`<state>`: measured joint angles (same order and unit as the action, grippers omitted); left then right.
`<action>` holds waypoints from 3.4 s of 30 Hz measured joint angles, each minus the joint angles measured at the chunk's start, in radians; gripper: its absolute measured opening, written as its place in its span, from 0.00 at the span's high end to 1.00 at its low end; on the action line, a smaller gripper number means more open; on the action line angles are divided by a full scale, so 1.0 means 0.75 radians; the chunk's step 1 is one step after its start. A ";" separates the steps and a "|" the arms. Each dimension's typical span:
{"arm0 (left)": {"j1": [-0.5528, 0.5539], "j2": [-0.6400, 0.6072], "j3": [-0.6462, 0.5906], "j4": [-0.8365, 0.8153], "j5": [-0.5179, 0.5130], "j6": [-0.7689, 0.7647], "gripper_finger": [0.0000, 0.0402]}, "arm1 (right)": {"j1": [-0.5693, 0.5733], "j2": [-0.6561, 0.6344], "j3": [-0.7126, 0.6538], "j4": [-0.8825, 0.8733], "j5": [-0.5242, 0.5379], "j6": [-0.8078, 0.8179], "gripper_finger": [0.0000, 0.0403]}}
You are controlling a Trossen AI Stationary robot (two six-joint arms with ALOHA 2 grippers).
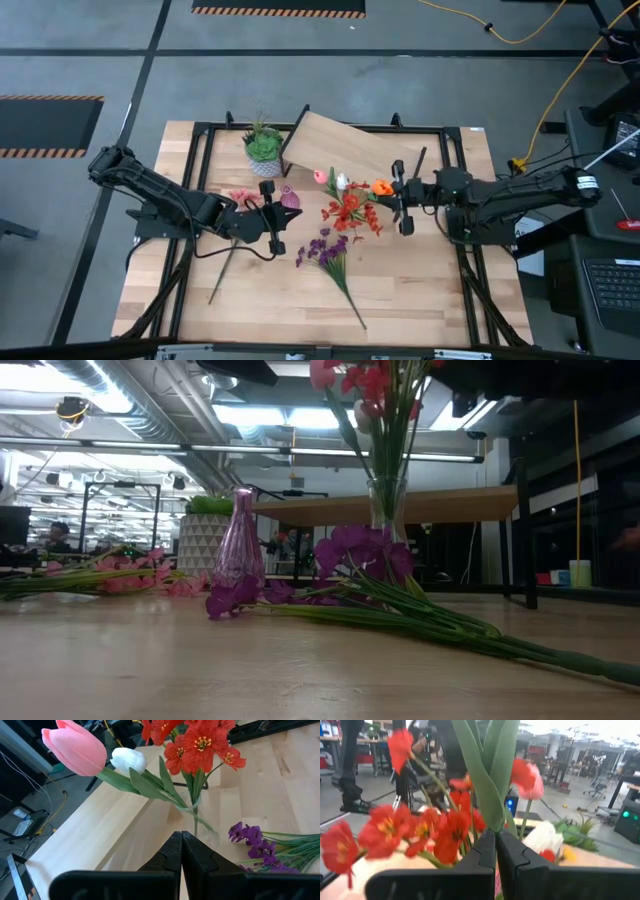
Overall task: Pick and place flowers into a vace then onto a shelf
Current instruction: Put the orange flower into the transparent vase, then put the pink flowers into the pink vase
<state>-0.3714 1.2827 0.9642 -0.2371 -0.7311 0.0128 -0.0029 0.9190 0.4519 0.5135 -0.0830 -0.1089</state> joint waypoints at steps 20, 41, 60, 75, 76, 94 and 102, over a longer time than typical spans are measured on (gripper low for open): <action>-0.001 0.000 0.000 -0.028 0.000 -0.024 1.00 | -0.020 0.158 0.000 0.039 0.002 -0.033 0.99; 0.000 0.000 0.000 -0.030 0.000 -0.036 0.99 | -0.020 0.131 0.020 -0.208 0.020 -0.035 0.55; -0.138 0.000 0.000 -0.115 -0.015 -0.118 1.00 | 0.051 0.063 0.391 -1.159 0.300 0.180 0.52; -0.293 0.000 0.000 -0.404 0.003 -0.650 0.99 | 0.416 0.091 0.394 -1.127 0.600 0.415 0.88; -0.299 0.000 0.000 -0.432 0.019 -0.704 1.00 | 0.448 0.116 0.393 -1.113 0.602 0.419 0.91; -0.318 0.000 0.000 -1.174 0.450 -1.634 0.99 | 0.786 0.570 0.392 -0.692 0.802 0.589 0.99; -0.318 0.000 0.000 -1.315 0.509 -1.834 0.90 | 0.866 0.746 0.391 -0.553 0.958 0.701 0.99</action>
<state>-0.6098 1.2827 0.9642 -1.2235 -0.3494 -1.3630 0.6466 1.4784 0.7452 0.0987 0.6356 0.4170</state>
